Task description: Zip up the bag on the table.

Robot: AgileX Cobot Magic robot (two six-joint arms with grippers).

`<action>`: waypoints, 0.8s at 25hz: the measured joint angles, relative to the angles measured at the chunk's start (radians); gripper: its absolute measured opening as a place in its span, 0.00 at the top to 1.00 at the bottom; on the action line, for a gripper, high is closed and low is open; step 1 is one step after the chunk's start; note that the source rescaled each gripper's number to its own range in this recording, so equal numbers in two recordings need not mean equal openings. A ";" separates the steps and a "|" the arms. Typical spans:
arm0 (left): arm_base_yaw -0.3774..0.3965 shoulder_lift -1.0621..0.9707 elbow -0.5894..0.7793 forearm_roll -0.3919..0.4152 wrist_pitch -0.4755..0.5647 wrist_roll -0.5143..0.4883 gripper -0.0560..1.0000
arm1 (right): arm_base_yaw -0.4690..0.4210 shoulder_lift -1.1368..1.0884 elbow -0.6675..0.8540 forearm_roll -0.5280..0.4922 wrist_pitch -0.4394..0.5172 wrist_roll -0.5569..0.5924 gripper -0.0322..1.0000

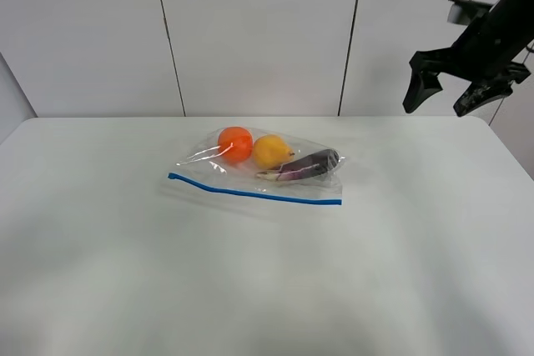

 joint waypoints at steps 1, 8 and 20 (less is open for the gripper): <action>0.007 0.000 0.003 0.000 0.000 0.000 0.00 | 0.000 -0.029 0.006 -0.005 -0.001 0.002 0.11; 0.011 0.000 0.005 0.001 0.000 0.000 0.00 | 0.000 -0.261 0.252 -0.061 -0.002 0.008 0.11; 0.011 0.000 0.005 0.001 0.000 0.000 0.00 | 0.000 -0.814 0.895 -0.077 -0.065 0.010 0.11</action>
